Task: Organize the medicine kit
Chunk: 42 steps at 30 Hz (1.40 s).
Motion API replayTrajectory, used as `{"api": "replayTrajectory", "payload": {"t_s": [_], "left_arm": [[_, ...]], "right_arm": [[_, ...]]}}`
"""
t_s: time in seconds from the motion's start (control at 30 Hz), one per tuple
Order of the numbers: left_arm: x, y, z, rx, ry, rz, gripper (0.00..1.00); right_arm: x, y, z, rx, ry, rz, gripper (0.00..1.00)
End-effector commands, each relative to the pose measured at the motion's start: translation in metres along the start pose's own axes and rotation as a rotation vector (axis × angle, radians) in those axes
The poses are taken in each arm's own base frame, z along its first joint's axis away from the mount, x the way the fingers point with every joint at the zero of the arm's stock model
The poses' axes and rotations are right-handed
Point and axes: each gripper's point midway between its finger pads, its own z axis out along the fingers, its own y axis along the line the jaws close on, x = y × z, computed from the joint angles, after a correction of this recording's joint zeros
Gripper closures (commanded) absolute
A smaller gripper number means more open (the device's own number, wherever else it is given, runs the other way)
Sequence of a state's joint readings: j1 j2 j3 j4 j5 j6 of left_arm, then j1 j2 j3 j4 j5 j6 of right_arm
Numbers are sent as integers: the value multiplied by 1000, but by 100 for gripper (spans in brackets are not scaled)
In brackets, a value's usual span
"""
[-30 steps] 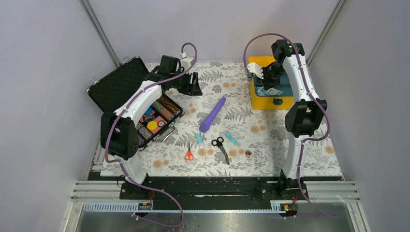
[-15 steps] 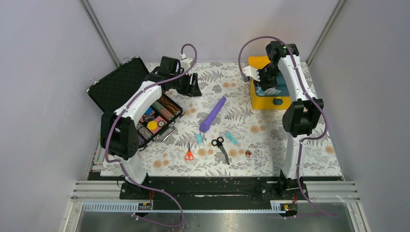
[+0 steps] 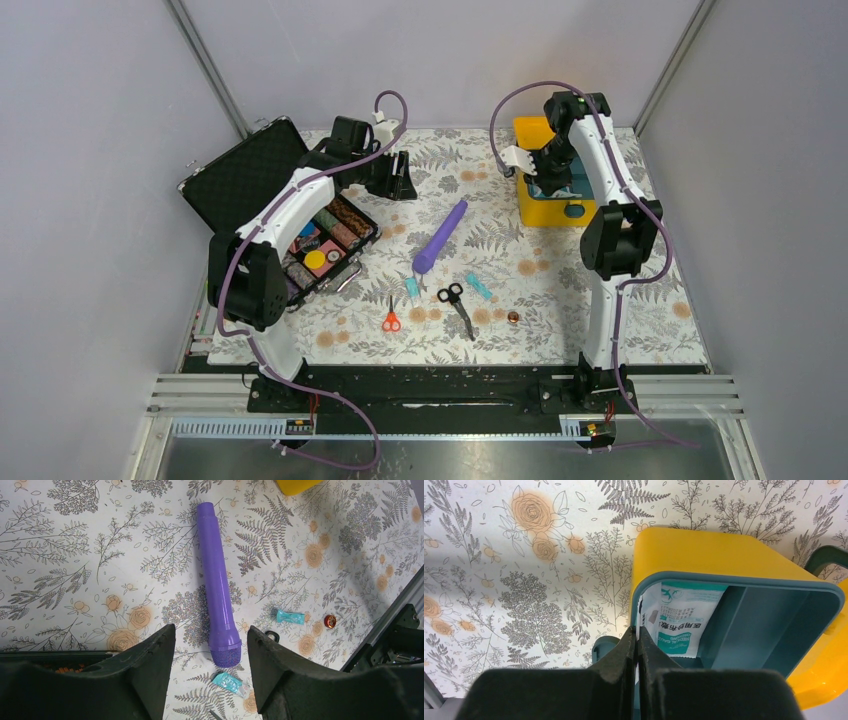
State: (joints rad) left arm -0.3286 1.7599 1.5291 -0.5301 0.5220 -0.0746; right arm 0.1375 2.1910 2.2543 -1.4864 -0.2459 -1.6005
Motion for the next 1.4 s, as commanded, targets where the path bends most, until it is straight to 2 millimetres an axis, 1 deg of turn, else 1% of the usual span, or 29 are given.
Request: {"api": "replayTrajectory", "payload": {"t_s": [0.0, 0.07, 0.27, 0.37, 0.53, 0.7, 0.8, 1.1, 1.23, 1.37], "left_arm": [[-17, -6, -15, -5, -64, 47, 45], [-18, -6, -15, -3, -66, 43, 45], [-18, -6, -15, -4, -65, 44, 45], [-16, -6, -16, -8, -64, 48, 45], [-14, -5, -16, -12, -61, 47, 45], [-15, -3, -16, -22, -63, 51, 45], [-13, -3, -17, -23, -59, 50, 45], [-13, -2, -14, -20, -55, 47, 45], [-14, -2, -14, -19, -55, 49, 45], [-13, -2, -14, -20, -54, 47, 45]], "right_arm": [[0, 12, -13, -33, 38, -37, 97], [1, 12, -12, -33, 38, -29, 95], [3, 0, -6, 2, 51, -10, 81], [6, -6, -7, 24, 81, -26, 77], [8, -20, -11, 79, 99, -56, 66], [10, -31, -11, 116, 116, -67, 59], [10, -39, -14, 150, 125, -71, 57], [9, -50, -24, 209, 131, -93, 52], [7, -65, -34, 279, 133, -81, 51], [6, -81, -34, 347, 114, -17, 51]]}}
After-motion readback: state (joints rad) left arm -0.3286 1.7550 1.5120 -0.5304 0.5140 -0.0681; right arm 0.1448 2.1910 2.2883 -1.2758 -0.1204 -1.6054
